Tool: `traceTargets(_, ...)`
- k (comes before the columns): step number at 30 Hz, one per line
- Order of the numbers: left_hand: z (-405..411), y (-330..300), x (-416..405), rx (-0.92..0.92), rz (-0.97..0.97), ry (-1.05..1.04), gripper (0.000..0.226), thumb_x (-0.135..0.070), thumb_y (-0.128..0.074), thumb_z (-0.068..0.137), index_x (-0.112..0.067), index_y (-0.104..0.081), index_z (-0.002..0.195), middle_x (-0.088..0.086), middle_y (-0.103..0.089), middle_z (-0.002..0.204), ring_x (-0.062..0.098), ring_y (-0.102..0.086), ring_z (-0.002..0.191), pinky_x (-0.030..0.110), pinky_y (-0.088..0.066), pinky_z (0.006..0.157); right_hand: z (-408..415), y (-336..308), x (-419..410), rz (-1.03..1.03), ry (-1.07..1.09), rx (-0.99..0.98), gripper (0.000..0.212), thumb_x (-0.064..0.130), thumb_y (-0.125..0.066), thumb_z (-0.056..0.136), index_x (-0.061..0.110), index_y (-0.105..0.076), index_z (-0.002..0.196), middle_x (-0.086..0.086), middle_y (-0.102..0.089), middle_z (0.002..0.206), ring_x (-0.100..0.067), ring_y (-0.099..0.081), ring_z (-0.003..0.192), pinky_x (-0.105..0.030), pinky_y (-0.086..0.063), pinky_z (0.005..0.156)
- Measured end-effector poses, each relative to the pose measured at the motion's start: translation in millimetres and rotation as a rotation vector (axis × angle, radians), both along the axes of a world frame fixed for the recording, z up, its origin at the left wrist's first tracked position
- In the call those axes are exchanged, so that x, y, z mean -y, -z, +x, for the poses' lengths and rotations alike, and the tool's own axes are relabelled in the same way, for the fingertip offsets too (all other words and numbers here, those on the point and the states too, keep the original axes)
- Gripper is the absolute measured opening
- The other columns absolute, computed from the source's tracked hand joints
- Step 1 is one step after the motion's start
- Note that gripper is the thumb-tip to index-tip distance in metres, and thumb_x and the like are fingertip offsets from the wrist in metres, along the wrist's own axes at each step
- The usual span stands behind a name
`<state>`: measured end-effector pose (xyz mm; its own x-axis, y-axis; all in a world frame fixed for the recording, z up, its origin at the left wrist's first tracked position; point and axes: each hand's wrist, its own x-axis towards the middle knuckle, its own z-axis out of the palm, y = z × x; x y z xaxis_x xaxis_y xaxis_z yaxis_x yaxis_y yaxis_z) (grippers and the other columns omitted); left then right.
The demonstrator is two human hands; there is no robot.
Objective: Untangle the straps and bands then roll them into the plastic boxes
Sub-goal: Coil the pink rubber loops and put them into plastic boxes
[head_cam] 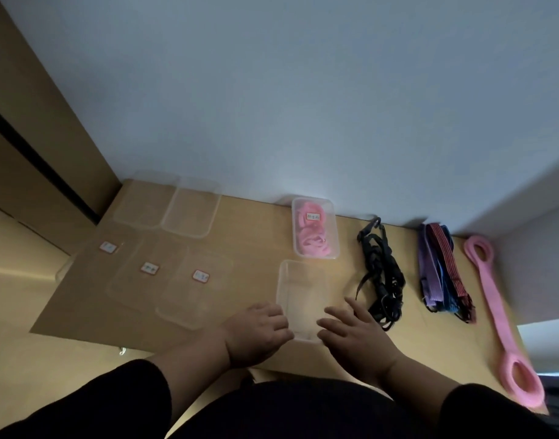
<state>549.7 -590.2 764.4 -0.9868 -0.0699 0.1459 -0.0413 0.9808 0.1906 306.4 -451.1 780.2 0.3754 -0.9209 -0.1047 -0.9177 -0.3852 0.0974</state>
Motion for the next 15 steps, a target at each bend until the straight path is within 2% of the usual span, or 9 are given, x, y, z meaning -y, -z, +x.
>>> traceTargets(4,-12.4,4.8,-4.2,0.044,0.071,0.012,0.022,-0.035,-0.051,0.097,-0.024,-0.069,0.1,-0.006,-0.069,0.098,0.02,-0.06,0.094,0.035,-0.055,0.077,-4.5,1.5,-6.9,0.15,0.082,-0.05,0.039,0.047,-0.045,0.091,0.028,-0.072,0.112,0.005,-0.069,0.126,-0.021,-0.056,0.131,-0.053,-0.022,0.114)
traceTargets(7,-26.7,-5.3,-3.9,0.0,0.069,0.015,0.026,-0.035,-0.051,0.096,-0.021,-0.071,0.106,-0.007,-0.072,0.104,0.017,-0.061,0.098,0.034,-0.052,0.093,-7.9,3.0,-11.1,0.209,0.131,-0.063,0.054,0.054,-0.042,0.09,0.023,-0.067,0.127,0.002,-0.065,0.135,-0.022,-0.052,0.136,-0.05,-0.02,0.114)
traceTargets(9,-37.9,-13.5,-3.4,0.014,0.062,0.007,0.032,-0.036,-0.049,0.093,-0.022,-0.071,0.112,-0.009,-0.072,0.109,0.014,-0.064,0.104,0.032,-0.05,0.101,-10.3,2.0,-15.4,0.223,0.172,-0.046,0.058,0.056,-0.044,0.091,0.021,-0.063,0.133,0.0,-0.062,0.138,-0.023,-0.05,0.138,-0.048,-0.019,0.115)
traceTargets(15,-69.3,-17.3,-7.3,0.172,0.012,-0.023,0.045,-0.041,-0.045,0.09,-0.023,-0.066,0.125,-0.005,-0.067,0.127,0.014,-0.062,0.118,0.034,-0.042,0.107,-25.8,-3.5,-33.5,0.187,0.275,-0.005,0.06,0.057,-0.043,0.093,0.019,-0.061,0.137,-0.001,-0.062,0.139,-0.022,-0.051,0.137,-0.047,-0.023,0.117)
